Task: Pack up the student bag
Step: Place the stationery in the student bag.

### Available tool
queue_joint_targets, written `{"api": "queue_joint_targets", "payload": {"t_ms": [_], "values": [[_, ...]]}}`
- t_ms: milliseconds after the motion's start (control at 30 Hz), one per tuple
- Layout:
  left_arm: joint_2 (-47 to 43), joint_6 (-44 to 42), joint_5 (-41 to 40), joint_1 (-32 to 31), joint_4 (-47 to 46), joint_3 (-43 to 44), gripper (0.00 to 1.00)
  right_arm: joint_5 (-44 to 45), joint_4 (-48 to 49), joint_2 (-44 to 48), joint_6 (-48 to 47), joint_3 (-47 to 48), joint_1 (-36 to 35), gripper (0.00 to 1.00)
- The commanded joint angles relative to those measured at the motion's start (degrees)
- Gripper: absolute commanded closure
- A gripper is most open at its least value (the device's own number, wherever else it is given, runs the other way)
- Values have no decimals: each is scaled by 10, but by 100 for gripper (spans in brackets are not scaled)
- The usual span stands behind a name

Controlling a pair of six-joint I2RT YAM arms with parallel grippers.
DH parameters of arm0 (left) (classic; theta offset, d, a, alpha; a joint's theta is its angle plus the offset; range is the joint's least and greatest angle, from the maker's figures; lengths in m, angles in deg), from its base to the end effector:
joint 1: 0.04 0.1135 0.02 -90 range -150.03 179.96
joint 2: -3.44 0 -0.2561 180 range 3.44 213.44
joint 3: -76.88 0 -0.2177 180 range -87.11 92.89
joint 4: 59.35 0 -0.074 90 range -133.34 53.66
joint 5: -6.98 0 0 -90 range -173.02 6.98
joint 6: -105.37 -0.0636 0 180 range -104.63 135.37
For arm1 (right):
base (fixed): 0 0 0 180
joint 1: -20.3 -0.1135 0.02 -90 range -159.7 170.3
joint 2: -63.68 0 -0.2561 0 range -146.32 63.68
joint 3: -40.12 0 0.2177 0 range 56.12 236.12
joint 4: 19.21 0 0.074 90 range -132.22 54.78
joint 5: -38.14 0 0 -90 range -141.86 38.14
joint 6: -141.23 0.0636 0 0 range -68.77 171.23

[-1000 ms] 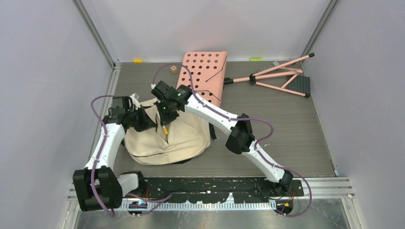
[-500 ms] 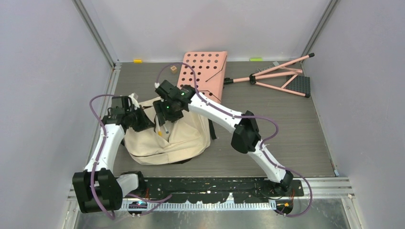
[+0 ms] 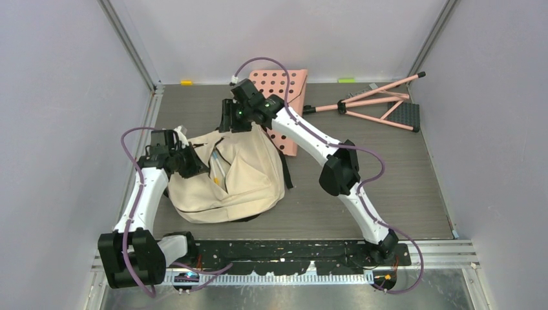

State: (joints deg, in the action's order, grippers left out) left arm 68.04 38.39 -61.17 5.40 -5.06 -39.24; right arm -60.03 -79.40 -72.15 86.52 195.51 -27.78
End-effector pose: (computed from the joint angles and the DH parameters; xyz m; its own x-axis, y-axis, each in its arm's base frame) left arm 0.2054 -0.0042 0.2331 -0.7993 -0.4407 -0.4085 -0.2044 0.8387 -0.5049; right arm 0.3359 0.3876 0.2757 -0.8222 -0.0598 -0.5660 -0.4087 0.7542 0.5140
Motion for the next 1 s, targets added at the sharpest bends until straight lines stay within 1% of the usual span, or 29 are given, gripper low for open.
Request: {"api": "queue_joint_targets", "payload": {"t_ms": [0,233,467,600,667,767,833,867,967], "values": [[-12,-11,8,4,8,15,100,-2,31,-42,26,49,7,46],[-11,-10,21,4,0,6,100,-32,32,-121,28,94,11,45],[-13,-11,31,4,-4,-9,100,-74,81,-158,51,96,10,46],[-14,-11,34,4,-7,-14,100,-76,93,-173,58,97,5,51],[-14,-11,34,3,-8,-15,100,-79,93,-177,58,99,5,56],[-13,-11,34,4,-8,-15,100,-76,98,-180,56,96,1,60],[-13,-11,34,4,-8,-15,100,-78,106,-185,56,98,-1,64],[-12,-11,34,4,-8,-14,100,-81,108,-186,57,102,-1,69],[-11,-11,32,4,-8,-12,100,-90,114,-181,59,101,-2,76]]}}
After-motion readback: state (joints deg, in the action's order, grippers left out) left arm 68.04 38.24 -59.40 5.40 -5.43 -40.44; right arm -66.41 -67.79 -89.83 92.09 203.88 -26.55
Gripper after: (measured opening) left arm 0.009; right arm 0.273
